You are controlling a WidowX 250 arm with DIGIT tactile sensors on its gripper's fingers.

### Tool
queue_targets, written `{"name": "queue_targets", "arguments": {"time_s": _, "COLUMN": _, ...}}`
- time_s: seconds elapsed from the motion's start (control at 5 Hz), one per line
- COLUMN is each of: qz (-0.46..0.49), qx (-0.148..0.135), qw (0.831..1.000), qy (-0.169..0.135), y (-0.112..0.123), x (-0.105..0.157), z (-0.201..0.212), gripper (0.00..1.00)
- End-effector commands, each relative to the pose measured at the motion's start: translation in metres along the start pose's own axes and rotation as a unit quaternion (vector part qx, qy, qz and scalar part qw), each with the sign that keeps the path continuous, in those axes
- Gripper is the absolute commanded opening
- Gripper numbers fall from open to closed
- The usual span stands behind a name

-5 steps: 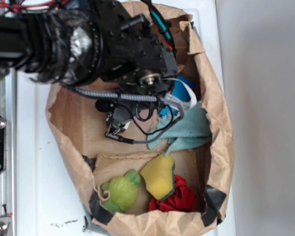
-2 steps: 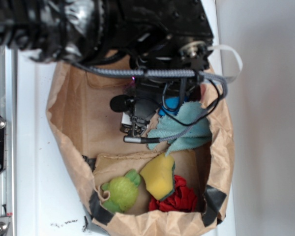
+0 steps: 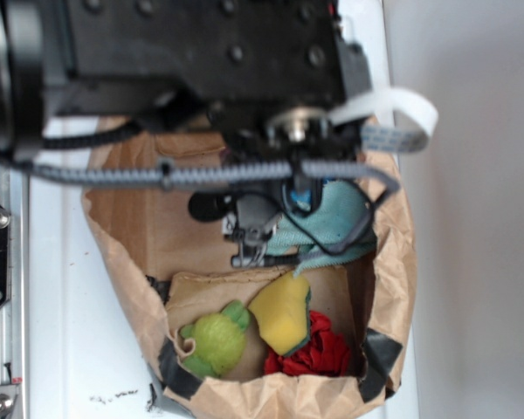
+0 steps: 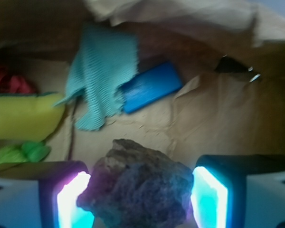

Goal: Grab the rock.

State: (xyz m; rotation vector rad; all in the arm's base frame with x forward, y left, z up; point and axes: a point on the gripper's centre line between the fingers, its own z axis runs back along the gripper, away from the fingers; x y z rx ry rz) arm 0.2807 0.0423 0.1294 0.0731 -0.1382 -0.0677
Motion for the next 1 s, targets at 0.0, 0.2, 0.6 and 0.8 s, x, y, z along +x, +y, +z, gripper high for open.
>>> {"name": "queue_targets", "arguments": {"time_s": 0.0, "qz": 0.024, "qx": 0.035, "qw": 0.998, "qy": -0.051, "y": -0.013, "x": 0.017, "z": 0.049, "gripper": 0.00}}
{"name": "queue_targets", "arguments": {"time_s": 0.2, "qz": 0.023, "qx": 0.029, "qw": 0.999, "qy": -0.037, "y": -0.016, "x": 0.013, "z": 0.062, "gripper": 0.00}}
{"name": "queue_targets", "arguments": {"time_s": 0.6, "qz": 0.029, "qx": 0.019, "qw": 0.999, "qy": -0.032, "y": -0.016, "x": 0.010, "z": 0.069, "gripper": 0.00}}
{"name": "queue_targets", "arguments": {"time_s": 0.8, "qz": 0.037, "qx": 0.022, "qw": 0.999, "qy": -0.029, "y": -0.015, "x": 0.010, "z": 0.066, "gripper": 0.00}}
